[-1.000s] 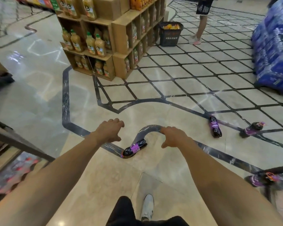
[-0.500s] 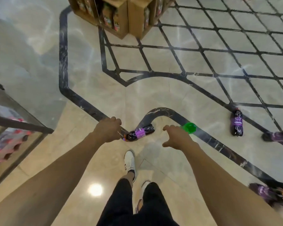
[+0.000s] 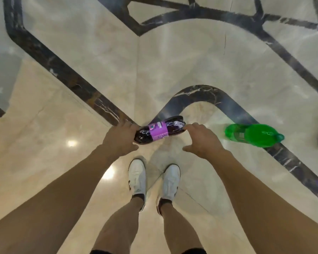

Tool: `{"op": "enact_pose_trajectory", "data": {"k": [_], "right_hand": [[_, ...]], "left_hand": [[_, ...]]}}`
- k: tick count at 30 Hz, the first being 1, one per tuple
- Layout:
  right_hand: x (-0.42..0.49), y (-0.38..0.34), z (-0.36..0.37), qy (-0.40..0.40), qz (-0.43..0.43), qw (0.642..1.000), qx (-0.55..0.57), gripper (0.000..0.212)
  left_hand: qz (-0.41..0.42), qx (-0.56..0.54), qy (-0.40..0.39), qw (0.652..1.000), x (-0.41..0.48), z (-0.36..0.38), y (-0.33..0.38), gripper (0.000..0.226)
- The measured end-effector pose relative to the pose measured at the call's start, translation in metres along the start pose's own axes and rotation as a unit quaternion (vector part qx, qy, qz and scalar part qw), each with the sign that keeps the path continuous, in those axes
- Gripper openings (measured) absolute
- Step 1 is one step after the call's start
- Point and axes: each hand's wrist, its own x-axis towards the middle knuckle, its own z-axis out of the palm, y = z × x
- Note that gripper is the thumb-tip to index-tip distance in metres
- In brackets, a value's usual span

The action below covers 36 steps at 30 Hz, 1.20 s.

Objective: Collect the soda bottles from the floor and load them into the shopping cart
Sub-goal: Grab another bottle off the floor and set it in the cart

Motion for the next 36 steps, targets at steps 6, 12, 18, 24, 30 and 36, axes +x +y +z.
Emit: {"op": "enact_pose_trajectory", "data": {"k": [6,12,18,24,30,36], "right_hand": [[0.129,0.027,0.091,0.014,-0.042,0.999,-0.031,0.084],[0.201,0.043,0.140,0.043,-0.124,0.988,-0.082,0.100],[0.237,0.044,0.155,0.029,-0.130,0.975,-0.177,0.115],[0.214,0.035,0.130,0.025,-0.124,0.977,-0.169,0.111],[0.119,-0.004,0.038,0.064,-0.107,0.979,-0.161,0.106],[-0.032,-0.058,-0.110,0.084,-0.108,0.978,-0.156,0.108]], "left_hand": [[-0.022,-0.022,-0.017,0.999,0.116,0.120,-0.007,0.093],[-0.031,-0.046,-0.019,0.998,0.171,0.169,-0.009,0.109],[-0.025,-0.099,-0.029,0.994,0.189,0.189,-0.015,0.115],[0.004,-0.066,0.004,0.998,0.170,0.158,-0.018,0.108],[0.021,-0.015,0.039,0.999,0.080,0.035,-0.015,0.107],[0.038,0.005,0.061,0.997,-0.065,-0.128,0.006,0.112]]}}
